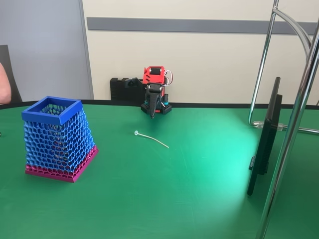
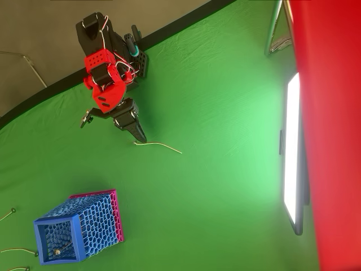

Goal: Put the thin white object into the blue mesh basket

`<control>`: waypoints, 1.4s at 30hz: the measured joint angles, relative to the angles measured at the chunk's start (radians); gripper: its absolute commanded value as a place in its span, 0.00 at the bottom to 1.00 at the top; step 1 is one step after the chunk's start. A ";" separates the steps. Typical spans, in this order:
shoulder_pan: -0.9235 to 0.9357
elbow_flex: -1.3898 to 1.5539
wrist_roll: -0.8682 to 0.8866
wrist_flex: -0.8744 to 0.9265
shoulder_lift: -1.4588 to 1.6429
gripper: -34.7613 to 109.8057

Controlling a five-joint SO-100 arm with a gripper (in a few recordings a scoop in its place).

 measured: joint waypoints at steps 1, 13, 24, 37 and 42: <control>-0.011 0.000 0.002 0.000 0.000 0.25; -0.037 0.000 0.006 0.006 0.000 0.25; -0.048 0.000 0.006 0.006 0.000 0.25; -0.048 0.000 0.006 0.006 0.000 0.25; -0.048 0.000 0.006 0.008 0.000 0.25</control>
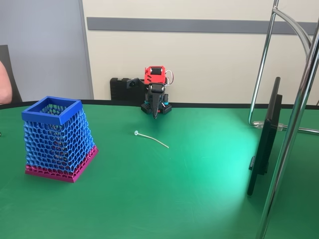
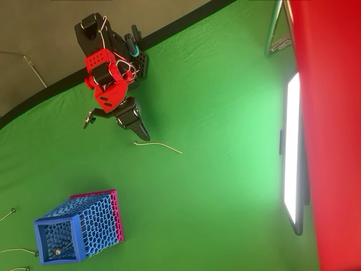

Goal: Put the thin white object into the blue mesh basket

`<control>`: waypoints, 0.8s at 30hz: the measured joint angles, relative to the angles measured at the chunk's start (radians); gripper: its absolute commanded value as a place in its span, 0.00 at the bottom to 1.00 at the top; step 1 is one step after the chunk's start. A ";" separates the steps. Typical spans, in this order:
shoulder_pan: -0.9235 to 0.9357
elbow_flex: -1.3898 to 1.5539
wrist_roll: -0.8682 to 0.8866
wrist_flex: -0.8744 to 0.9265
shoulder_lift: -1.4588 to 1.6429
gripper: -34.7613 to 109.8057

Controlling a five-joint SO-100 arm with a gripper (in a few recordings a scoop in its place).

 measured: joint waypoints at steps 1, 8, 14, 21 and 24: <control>0.000 0.000 0.002 0.000 0.000 0.25; 0.000 0.000 0.009 0.000 0.000 0.25; 0.015 -0.002 0.035 0.000 -0.032 0.25; 0.034 -0.058 0.087 -0.015 -0.199 0.25; 0.043 -0.109 0.115 -0.018 -0.287 0.25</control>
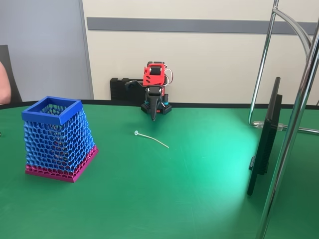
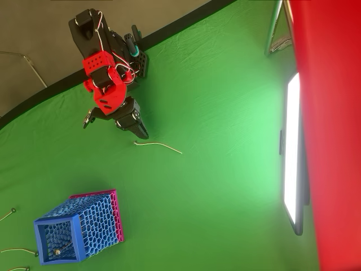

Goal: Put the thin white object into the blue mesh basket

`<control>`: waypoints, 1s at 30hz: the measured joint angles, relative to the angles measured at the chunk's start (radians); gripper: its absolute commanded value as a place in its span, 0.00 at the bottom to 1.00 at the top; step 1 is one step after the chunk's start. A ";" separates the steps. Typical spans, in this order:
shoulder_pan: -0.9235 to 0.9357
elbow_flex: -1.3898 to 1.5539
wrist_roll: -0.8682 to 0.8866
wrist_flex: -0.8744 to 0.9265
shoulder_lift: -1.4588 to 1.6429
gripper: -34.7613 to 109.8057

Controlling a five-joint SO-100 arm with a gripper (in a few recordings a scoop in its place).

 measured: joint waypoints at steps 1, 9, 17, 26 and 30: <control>0.000 -0.005 0.005 0.000 -0.011 0.25; 0.092 -0.233 0.121 0.000 -0.331 0.25; 0.172 -0.469 0.206 0.058 -0.649 0.25; 0.206 -0.686 0.245 0.186 -0.945 0.30; 0.224 -0.746 0.261 0.209 -1.049 0.30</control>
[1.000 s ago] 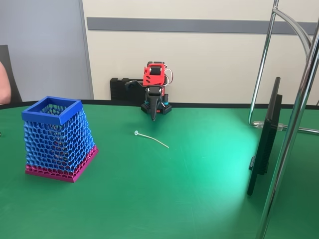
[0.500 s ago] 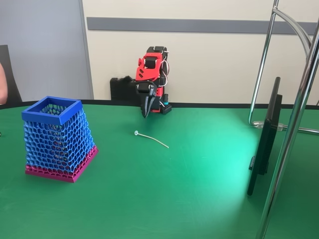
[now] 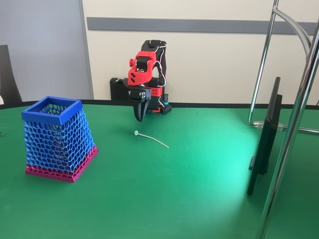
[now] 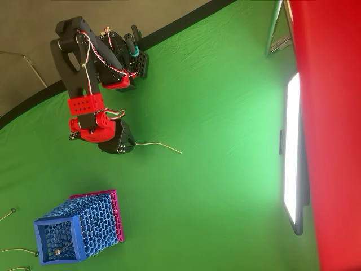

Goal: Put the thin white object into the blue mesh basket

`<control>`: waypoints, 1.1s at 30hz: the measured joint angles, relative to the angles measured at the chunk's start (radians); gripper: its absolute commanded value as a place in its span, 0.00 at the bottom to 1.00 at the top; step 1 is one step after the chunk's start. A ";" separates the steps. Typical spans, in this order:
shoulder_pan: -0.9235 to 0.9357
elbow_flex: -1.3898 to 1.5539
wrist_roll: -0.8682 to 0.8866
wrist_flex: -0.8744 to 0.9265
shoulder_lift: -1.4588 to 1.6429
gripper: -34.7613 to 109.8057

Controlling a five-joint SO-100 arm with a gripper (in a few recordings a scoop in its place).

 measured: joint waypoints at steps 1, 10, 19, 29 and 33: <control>0.002 -0.008 0.005 0.000 -0.020 0.30; 0.015 -0.087 0.028 0.000 -0.202 0.31; 0.015 -0.156 0.028 -0.002 -0.374 0.32; 0.011 -0.166 0.026 -0.014 -0.430 0.33; 0.011 -0.166 0.026 -0.014 -0.443 0.33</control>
